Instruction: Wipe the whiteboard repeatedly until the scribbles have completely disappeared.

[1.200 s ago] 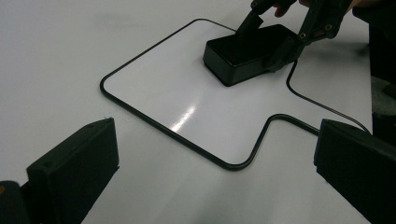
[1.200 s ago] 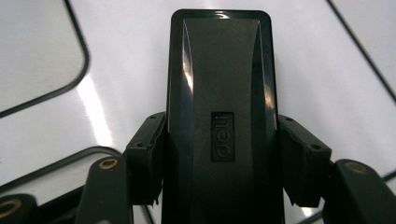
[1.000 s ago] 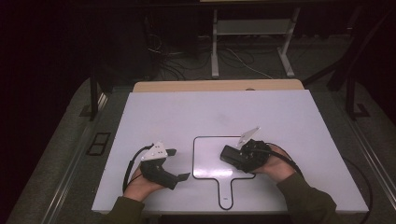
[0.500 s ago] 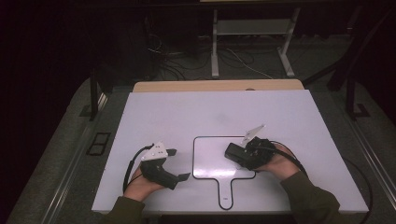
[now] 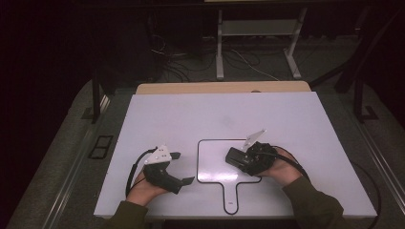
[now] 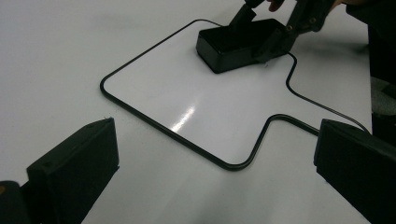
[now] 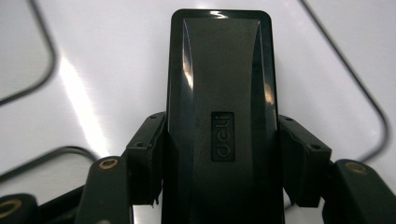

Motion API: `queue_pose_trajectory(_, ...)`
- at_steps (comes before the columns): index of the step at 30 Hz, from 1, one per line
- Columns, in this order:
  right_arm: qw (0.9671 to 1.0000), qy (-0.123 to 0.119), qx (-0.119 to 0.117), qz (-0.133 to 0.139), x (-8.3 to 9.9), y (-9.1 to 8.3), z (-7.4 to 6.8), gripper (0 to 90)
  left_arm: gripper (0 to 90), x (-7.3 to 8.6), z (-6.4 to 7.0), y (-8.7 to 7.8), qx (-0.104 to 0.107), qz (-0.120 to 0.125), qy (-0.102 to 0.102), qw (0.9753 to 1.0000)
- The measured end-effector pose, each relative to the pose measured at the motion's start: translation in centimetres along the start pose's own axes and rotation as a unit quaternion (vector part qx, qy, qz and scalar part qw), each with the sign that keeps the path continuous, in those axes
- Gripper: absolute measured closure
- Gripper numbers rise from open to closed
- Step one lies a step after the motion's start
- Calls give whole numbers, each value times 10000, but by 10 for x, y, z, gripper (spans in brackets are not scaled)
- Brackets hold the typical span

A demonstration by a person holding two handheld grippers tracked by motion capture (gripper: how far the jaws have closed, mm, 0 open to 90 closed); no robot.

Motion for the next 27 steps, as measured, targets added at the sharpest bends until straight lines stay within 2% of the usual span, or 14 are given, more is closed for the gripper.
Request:
queue_pose_trajectory(4,9997,136,219,45,3,-4,12,389,0,0,0,0,3,16,-6,10000)
queue_pose_trajectory(7,9995,216,230,52,4,-5,15,389,0,0,0,1,4,19,-11,10000)
queue_pose_trajectory(9,9997,137,180,4,4,-5,11,388,0,0,0,0,6,2,-4,10000)
queue_pose_trajectory(13,10000,17,-85,-32,1,0,-7,389,0,0,0,0,3,1,-5,10000)
queue_pose_trajectory(15,9999,-98,-114,-78,0,2,-12,388,0,0,0,0,1,13,-9,10000)
queue_pose_trajectory(16,9997,-106,-221,-72,0,3,-18,389,0,0,0,0,3,13,-6,10000)
queue_pose_trajectory(17,9996,-176,-193,-105,0,4,-20,388,0,0,0,0,3,7,-2,10000)
queue_pose_trajectory(19,9995,-160,-268,-81,0,4,-22,389,0,0,0,0,8,-1,-3,10000)
queue_pose_trajectory(21,9997,-157,-154,-71,0,3,-17,389,0,0,0,0,8,18,-10,10000)
queue_pose_trajectory(27,9998,156,130,54,5,-4,8,389,0,0,1,1,6,9,4,10000)
Point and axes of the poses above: each handheld gripper's, and its own axes: y roughly forward along the jaws, x roughly out of its underside, z roughly to its right, the point moved 4 cm from there along y, roughly forward along the jaws, and after that the axes turned 14 degrees about -x, right-handed, at the moved point
